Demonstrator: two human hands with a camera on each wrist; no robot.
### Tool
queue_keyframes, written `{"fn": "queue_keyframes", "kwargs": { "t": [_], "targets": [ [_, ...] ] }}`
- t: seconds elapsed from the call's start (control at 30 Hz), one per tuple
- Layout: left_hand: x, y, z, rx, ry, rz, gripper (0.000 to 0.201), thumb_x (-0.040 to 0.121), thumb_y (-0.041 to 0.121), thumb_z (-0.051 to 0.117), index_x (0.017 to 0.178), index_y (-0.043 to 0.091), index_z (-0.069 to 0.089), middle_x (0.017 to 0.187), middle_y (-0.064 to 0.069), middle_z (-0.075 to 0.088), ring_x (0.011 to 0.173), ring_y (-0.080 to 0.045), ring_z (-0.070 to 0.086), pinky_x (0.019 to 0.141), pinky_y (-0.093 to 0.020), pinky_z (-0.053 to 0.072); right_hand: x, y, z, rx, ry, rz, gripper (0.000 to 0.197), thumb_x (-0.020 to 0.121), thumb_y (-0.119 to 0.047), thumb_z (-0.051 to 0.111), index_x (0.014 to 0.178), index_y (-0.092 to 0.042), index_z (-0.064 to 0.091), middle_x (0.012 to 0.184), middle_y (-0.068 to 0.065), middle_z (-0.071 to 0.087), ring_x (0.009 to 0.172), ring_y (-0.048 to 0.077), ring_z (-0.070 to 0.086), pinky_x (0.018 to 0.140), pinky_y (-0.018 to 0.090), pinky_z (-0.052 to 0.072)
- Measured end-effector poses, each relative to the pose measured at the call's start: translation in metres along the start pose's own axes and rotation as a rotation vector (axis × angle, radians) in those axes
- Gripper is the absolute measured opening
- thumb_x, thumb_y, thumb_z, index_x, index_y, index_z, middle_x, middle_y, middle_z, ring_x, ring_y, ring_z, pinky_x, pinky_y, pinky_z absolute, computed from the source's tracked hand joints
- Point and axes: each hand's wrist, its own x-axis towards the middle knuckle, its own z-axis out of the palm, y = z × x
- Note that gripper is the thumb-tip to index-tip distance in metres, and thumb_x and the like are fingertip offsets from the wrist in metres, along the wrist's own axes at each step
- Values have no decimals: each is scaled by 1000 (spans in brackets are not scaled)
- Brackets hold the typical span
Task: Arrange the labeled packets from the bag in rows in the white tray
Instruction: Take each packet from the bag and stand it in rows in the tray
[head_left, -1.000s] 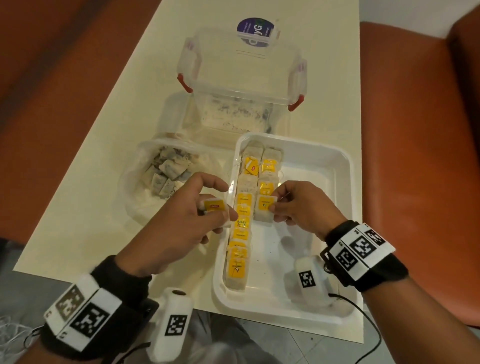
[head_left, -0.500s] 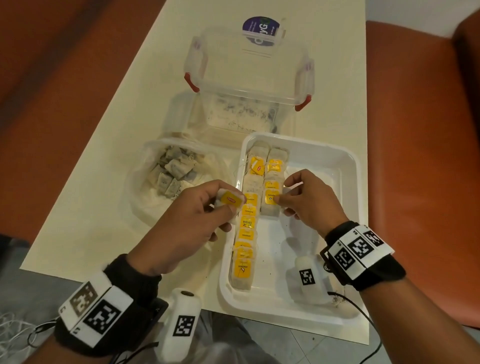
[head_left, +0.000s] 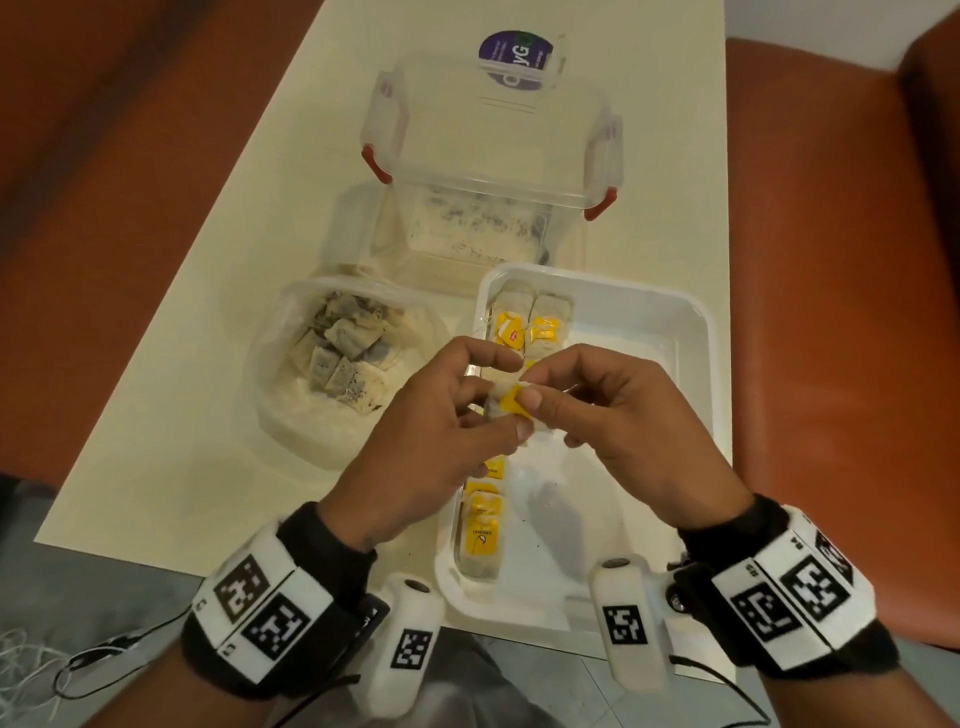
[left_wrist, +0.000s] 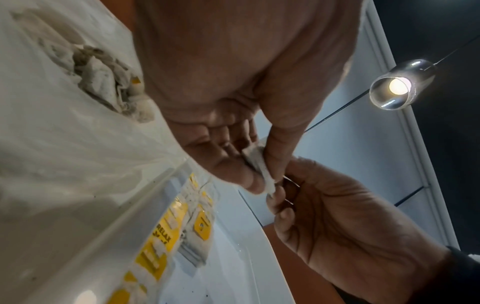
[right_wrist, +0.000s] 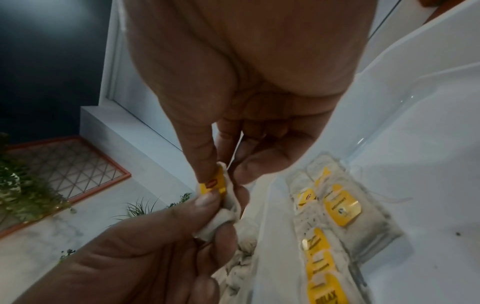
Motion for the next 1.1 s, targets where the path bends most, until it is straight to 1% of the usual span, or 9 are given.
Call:
{"fn": "queue_keyframes", "kwargs": {
  "t": [0.1,0.23,0.37,0.47,0.63,0.83,0.97,1.03,1.1],
  "targets": [
    [0,1,-2,66,-15,19,37,80,33,80,114,35,65,107,11,73,83,-12,71,66,-29,54,-2,1,-6,4,11,-35,15,83,-32,73,88,-18,73,85,-2,74,75,8,64,67,21,48],
    [-1,2,-3,46,18,-8,7,88,27,72,93,21,71,91,-3,76,85,-21,73,67,-37,55,-5,1,-10,46,22,-13,16,80,-32,72,88,-18,73,82,-2,74,72,9,65,63,22,49],
    [-3,-1,1,91,-33,9,8,86,27,75,89,20,71,91,3,75,78,-23,72,63,-37,55,-5,4,-12,48,33,13,11,86,-23,72,92,-13,72,79,2,73,70,13,64,62,25,50],
    [-4,-3,3,139,-34,34,11,83,23,78,86,20,67,88,2,75,67,-16,72,56,-23,49,-6,6,-14,40,38,21,10,86,-22,72,91,-14,72,78,1,74,70,14,66,62,27,51],
    [-5,-11,9,408,49,21,18,80,38,79,85,31,63,79,12,73,54,-9,70,64,-34,56,-8,18,-16,-101,-23,75,5,90,-23,72,90,-18,70,80,2,74,72,15,70,67,34,54],
    [-11,-8,-1,490,-3,-48,18,79,48,76,89,36,66,81,18,74,53,-7,69,69,-38,58,-4,37,-23,-326,-190,179,8,93,-28,69,92,-20,66,81,-5,71,75,11,71,74,29,54],
    [-18,-4,-14,457,16,-18,14,81,46,74,88,35,69,81,16,73,53,-7,68,61,-28,52,5,43,-21,-371,-307,228,7,92,-27,70,92,-21,67,80,-9,69,72,5,67,69,23,50],
    [-20,-4,-19,432,48,-9,12,81,43,73,87,34,70,79,15,72,54,-8,68,60,-26,50,13,46,-21,-388,-309,236,6,92,-26,70,90,-21,68,80,-8,69,70,4,65,67,22,50],
    [-22,-5,-24,403,82,-5,10,82,43,73,85,33,71,78,13,71,55,-10,68,61,-26,50,24,51,-21,-416,-224,214,7,90,-27,72,85,-24,68,75,-7,67,65,5,61,67,25,50]
  ]
}}
